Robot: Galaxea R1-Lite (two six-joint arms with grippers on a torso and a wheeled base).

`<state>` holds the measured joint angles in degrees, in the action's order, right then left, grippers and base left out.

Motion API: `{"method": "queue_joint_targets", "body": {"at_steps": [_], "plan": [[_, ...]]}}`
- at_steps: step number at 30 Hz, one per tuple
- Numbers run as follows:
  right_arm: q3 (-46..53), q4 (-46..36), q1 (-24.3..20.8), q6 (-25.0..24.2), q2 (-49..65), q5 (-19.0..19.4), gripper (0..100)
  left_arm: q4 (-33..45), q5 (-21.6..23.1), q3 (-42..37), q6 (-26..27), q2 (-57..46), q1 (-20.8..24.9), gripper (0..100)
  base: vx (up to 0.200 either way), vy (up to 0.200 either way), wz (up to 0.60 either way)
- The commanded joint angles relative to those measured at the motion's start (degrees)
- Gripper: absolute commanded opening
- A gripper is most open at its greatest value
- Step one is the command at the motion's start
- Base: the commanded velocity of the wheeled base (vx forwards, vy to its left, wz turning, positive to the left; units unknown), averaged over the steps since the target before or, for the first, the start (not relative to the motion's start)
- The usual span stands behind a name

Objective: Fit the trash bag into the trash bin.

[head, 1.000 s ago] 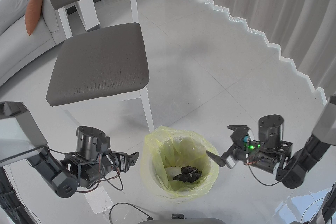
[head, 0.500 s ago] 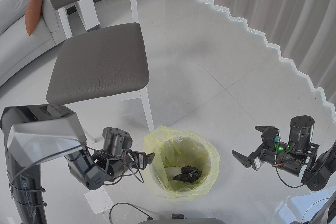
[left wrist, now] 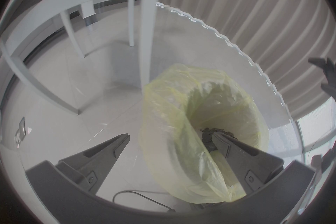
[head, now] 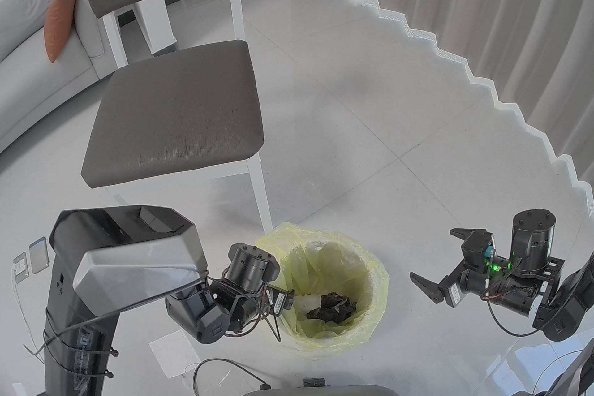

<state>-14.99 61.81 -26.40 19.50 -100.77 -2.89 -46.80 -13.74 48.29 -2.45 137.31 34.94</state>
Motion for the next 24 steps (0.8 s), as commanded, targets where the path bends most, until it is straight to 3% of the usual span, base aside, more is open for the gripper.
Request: {"method": "queue_joint_targets", "body": {"at_steps": [1, 10, 18, 24], "plan": [[0.0, 0.1, -0.4, 0.0, -1.4, 0.1, 100, 0.4, -0.7, 1.5, 1.0, 2.6, 0.3, 100, 0.000, 0.000, 0.00], [0.0, 0.1, -0.6, 0.4, -1.6, 0.1, 100, -0.8, -1.6, -4.9, 1.5, 0.1, -1.9, 100, 0.000, 0.000, 0.00], [0.0, 0.1, -0.5, 0.4, -1.0, 0.1, 100, -7.3, -0.6, -11.4, 0.8, -4.1, -5.8, 100, 0.000, 0.000, 0.00], [0.0, 0.0, -0.5, 0.4, -0.8, -0.1, 100, -7.9, 1.1, -14.0, 0.6, -6.3, -8.1, 100, 0.000, 0.000, 0.00]]}}
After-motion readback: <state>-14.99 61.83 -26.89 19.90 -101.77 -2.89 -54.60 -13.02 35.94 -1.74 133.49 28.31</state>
